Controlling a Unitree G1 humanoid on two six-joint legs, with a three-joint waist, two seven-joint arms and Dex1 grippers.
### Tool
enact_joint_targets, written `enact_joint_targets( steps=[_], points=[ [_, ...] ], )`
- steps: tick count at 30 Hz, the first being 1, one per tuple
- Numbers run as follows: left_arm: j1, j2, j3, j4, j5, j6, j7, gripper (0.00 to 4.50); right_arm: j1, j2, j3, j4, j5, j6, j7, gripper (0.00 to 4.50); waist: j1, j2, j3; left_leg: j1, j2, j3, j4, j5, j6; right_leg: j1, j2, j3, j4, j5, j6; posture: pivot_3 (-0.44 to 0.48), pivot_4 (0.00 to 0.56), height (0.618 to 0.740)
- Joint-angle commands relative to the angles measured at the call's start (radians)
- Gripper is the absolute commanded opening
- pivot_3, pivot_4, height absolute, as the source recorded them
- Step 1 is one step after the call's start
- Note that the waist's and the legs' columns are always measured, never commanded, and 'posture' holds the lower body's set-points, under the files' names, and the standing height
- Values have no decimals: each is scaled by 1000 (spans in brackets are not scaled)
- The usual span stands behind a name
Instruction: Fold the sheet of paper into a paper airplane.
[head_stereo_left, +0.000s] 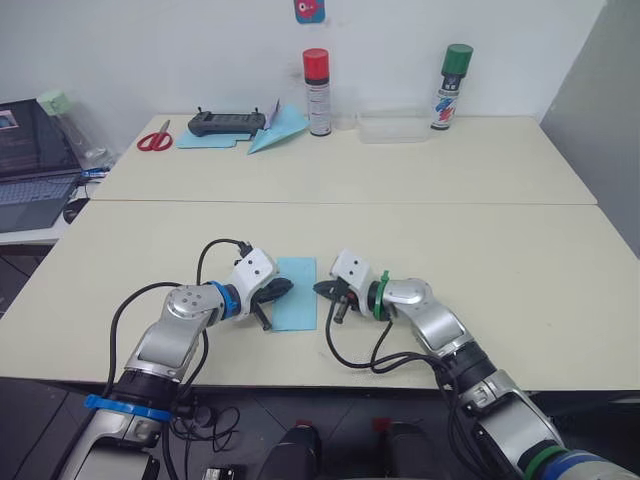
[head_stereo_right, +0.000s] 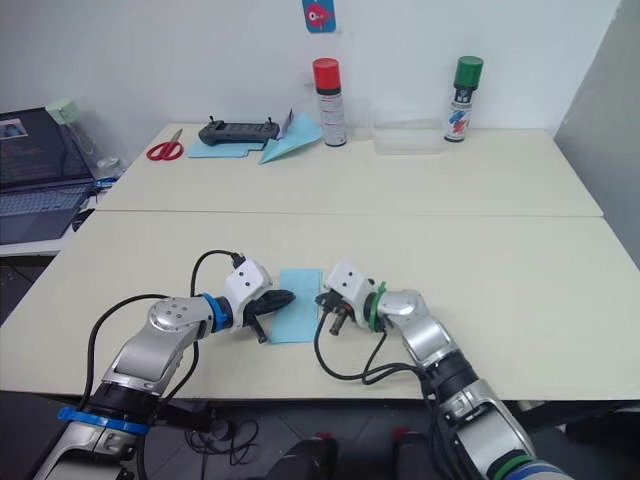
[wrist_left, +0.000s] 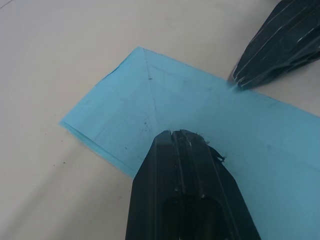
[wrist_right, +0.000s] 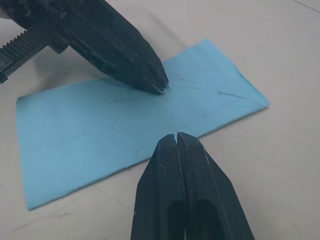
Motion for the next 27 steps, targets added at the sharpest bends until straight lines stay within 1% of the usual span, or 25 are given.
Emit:
enact_joint_targets(
  steps=[1,2,7,11,14,17,20,22,27],
  points=[
    [24,-5,-22,55,32,-13,1,0,-92,41,-37,83,9,-75,-24,31,-1,1,0,0,0,0,0,0,0,0,0,0,0,0,0,0,150,740],
    [23,-7,-24,59,34,-21,-3,0,-112,50,-37,121,3,-92,-27,31,-1,1,0,1,1,0,0,0,0,0,1,0,0,0,0,0,150,740],
    [17,-5,-30,78,46,-45,-11,0,-261,112,-70,424,-8,-186,-63,31,-1,1,0,2,1,0,0,0,0,1,2,-1,1,1,-3,0,150,740],
    [14,-3,-31,85,50,-50,-16,0,-321,125,-73,578,-30,-243,-62,31,-1,1,0,2,0,0,0,0,0,0,2,0,1,2,-6,0,150,740],
    [14,-1,-28,83,52,-45,-16,0,-335,134,-69,641,-47,-263,-55,31,-2,1,0,2,0,1,0,0,0,1,3,0,1,2,-6,0,150,740],
    [18,-3,-28,75,53,-37,-15,0,-332,152,-72,677,-64,-242,-67,31,-2,1,0,3,1,0,0,0,0,1,3,0,1,2,-6,0,150,740],
    [21,-5,-29,68,54,-30,-13,0,-346,165,-95,715,-60,-215,-107,31,-2,2,0,8,1,0,-1,0,0,1,3,0,1,2,-6,0,150,740],
    [23,-7,-30,64,54,-26,-13,0,-367,165,-127,747,-50,-208,-153,31,-2,2,0,12,1,0,-2,0,-1,3,3,1,1,-1,-3,0,150,740],
    [20,-9,-33,67,55,-24,-13,0,-375,168,-161,777,-48,-208,-174,31,-1,2,0,12,2,0,-2,0,-1,4,3,1,2,-1,-4,0,150,740]
  ],
)
